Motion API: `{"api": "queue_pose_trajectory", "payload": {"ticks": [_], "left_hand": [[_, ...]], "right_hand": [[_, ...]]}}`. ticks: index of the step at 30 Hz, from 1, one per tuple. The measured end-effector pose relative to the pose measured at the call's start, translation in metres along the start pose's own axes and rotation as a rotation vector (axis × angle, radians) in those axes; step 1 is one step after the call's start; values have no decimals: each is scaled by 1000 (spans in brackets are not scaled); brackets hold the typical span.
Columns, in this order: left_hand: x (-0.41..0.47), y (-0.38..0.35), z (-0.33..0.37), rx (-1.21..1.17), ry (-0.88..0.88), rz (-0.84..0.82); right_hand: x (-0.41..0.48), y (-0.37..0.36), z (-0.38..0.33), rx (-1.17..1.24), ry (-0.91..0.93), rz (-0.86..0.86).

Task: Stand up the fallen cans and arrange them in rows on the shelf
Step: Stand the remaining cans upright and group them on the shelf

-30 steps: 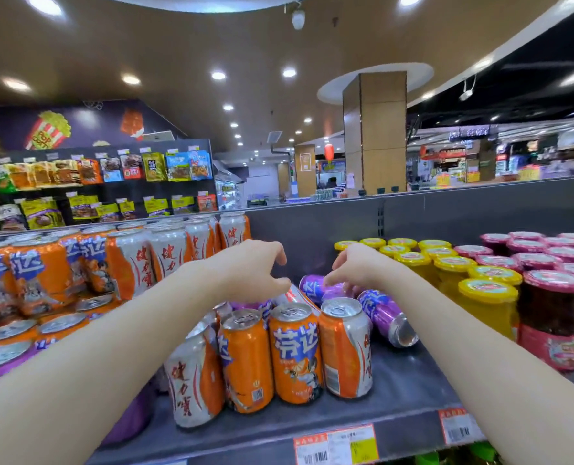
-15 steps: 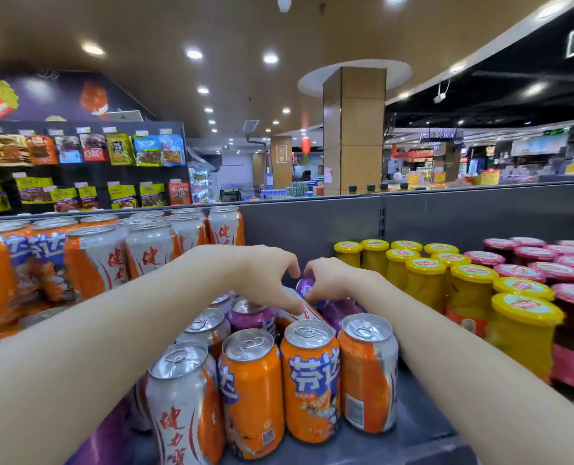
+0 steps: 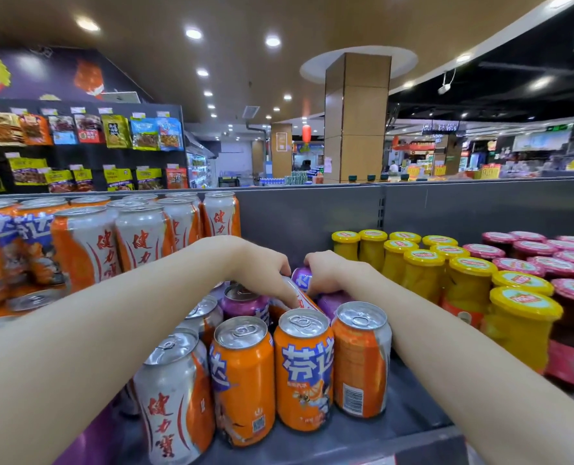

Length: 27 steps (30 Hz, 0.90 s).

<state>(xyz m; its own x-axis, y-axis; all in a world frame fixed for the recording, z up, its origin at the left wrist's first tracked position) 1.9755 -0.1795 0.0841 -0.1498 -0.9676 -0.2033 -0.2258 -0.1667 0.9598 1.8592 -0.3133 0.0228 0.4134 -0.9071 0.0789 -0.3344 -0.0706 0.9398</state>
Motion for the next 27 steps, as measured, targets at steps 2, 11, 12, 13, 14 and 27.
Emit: {"api": "queue_pose_trajectory", "payload": {"ticks": [2, 11, 12, 13, 14, 27], "left_hand": [[3, -1, 0, -23, -7, -11], [6, 4, -17, -283, -12, 148], [6, 7, -16, -315, -15, 191], [7, 9, -15, -341, -18, 234], [8, 11, -14, -365, -23, 270], [17, 1, -22, -429, -24, 217]], "right_hand": [[1, 1, 0, 1, 24, 20], [3, 3, 9, 209, 82, 175], [1, 5, 10, 252, 84, 199], [-1, 7, 11, 291, 82, 220], [-3, 9, 12, 323, 76, 234], [-32, 19, 35, 514, -87, 255]]}}
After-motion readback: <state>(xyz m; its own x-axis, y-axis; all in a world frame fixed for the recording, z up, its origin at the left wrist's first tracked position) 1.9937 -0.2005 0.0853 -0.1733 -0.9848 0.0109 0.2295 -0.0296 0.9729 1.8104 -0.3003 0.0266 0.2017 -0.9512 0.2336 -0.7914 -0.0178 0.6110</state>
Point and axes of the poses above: each hand's wrist, its own x-axis towards the middle knuckle, its own y-axis out of the back of the hand, z = x × y, the point moved 3 cm from there along x, towards the middle knuckle, and after that the axes turned 13 degrees about x, right-handed, at the moved point
